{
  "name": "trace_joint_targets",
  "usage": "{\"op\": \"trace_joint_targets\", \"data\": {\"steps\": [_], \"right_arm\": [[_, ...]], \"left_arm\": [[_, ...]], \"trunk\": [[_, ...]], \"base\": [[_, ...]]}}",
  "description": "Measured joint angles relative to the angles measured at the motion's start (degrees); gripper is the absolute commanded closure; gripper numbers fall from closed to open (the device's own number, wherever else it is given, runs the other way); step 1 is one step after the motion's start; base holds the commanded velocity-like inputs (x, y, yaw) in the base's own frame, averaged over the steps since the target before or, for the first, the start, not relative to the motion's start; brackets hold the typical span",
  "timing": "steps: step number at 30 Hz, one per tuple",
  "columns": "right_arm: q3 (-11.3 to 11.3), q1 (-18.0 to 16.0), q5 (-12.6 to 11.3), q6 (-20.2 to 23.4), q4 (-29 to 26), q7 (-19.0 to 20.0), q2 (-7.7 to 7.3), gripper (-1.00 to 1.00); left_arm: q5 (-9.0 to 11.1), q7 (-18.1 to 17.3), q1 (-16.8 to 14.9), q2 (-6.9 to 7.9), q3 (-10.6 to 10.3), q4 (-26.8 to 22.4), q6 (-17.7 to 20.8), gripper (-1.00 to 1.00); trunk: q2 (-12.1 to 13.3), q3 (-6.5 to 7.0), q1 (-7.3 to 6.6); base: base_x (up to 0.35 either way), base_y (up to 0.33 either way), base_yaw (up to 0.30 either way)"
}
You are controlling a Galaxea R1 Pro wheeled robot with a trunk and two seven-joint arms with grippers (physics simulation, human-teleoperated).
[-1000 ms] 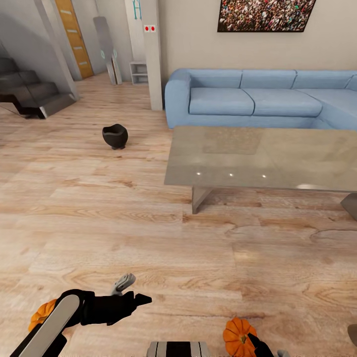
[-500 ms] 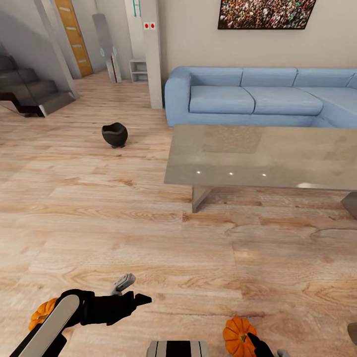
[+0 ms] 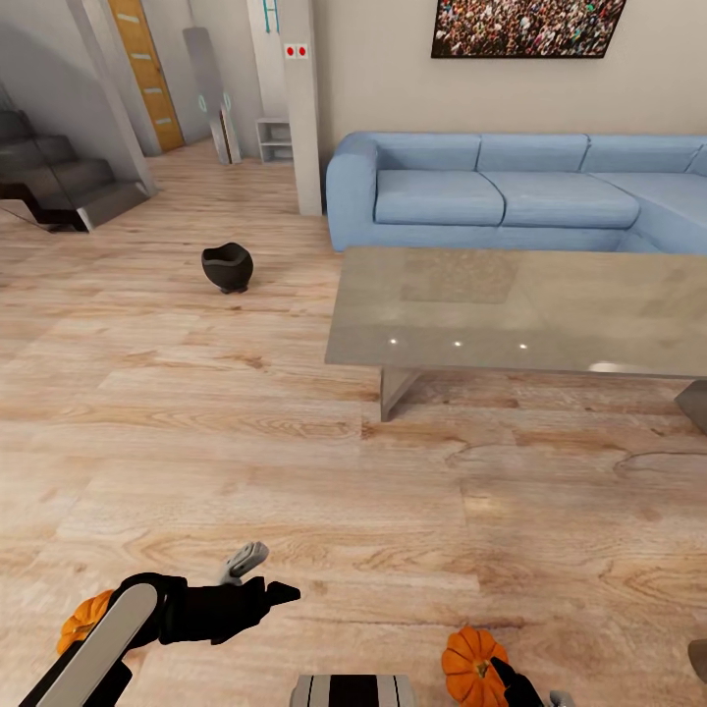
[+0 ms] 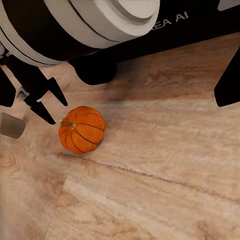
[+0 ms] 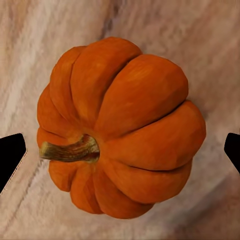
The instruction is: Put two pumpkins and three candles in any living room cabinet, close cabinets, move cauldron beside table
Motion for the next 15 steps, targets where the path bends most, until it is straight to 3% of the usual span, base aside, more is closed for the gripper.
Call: {"op": "trace_joint_targets", "data": {"steps": [5,15], "right_arm": [[0.00,0.00,0.08,0.00,0.05,4.74,-0.06,-1.00],[-0.06,0.00,-0.01,0.01,0.14,6.19,-0.16,-1.00]], "left_arm": [[0.00,0.00,0.00,0.00,0.00,0.00,0.00,-1.00],[0.00,-0.02,0.00,0.00,0.00,0.00,0.00,-1.00]], "trunk": [[0.00,0.00,0.00],[0.00,0.00,0.00]], "base": [[0.000,0.000,0.000],[0.000,0.000,0.000]]}}
